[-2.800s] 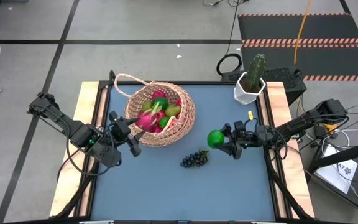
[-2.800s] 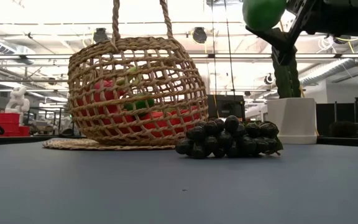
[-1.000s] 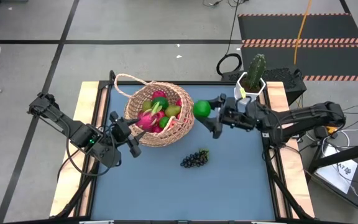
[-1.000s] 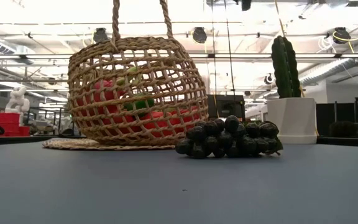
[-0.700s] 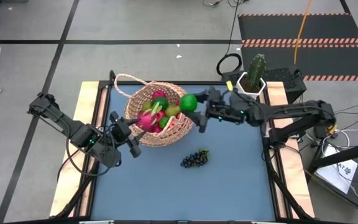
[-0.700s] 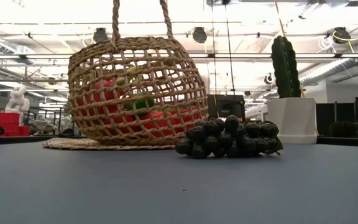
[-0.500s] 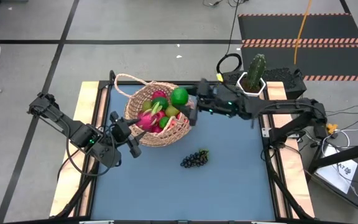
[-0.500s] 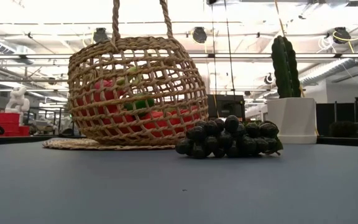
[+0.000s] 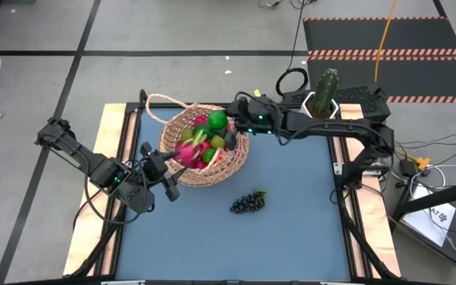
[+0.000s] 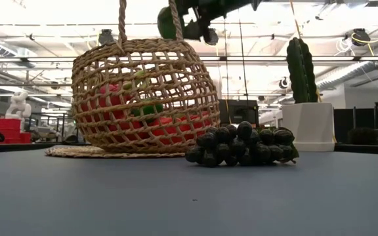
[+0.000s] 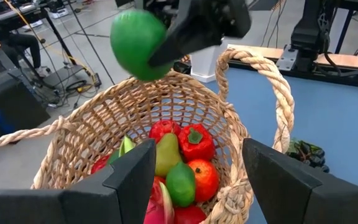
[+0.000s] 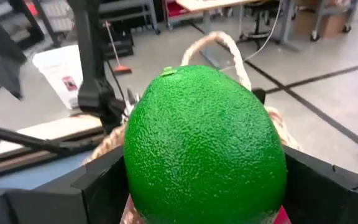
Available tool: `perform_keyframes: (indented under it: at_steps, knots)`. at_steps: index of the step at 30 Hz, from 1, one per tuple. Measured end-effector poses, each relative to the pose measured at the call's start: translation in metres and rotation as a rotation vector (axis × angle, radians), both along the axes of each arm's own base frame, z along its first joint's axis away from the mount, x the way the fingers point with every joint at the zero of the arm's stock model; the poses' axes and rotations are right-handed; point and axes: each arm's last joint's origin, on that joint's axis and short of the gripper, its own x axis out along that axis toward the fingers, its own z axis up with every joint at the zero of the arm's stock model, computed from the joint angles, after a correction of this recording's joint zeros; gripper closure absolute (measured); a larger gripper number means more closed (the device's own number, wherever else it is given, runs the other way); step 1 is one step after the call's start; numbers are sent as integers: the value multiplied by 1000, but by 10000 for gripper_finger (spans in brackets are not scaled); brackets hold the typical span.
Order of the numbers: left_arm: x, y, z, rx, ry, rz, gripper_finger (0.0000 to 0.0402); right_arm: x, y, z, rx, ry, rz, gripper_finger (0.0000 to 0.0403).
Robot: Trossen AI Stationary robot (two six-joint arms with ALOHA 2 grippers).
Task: Build produce basket
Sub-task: Put the green lime into the basket
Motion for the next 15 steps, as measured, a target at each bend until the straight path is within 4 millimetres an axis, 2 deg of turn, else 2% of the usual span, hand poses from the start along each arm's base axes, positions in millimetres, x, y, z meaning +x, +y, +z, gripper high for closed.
perform_keyframes:
  at_steps: [7, 15]
  knots:
    - [0, 0, 0, 2, 2, -1, 163, 6, -12, -19, -16, 89, 29, 69]
    - [0, 0, 0, 3, 2, -1, 163, 4, -10, -24, -104, 166, 70, 69]
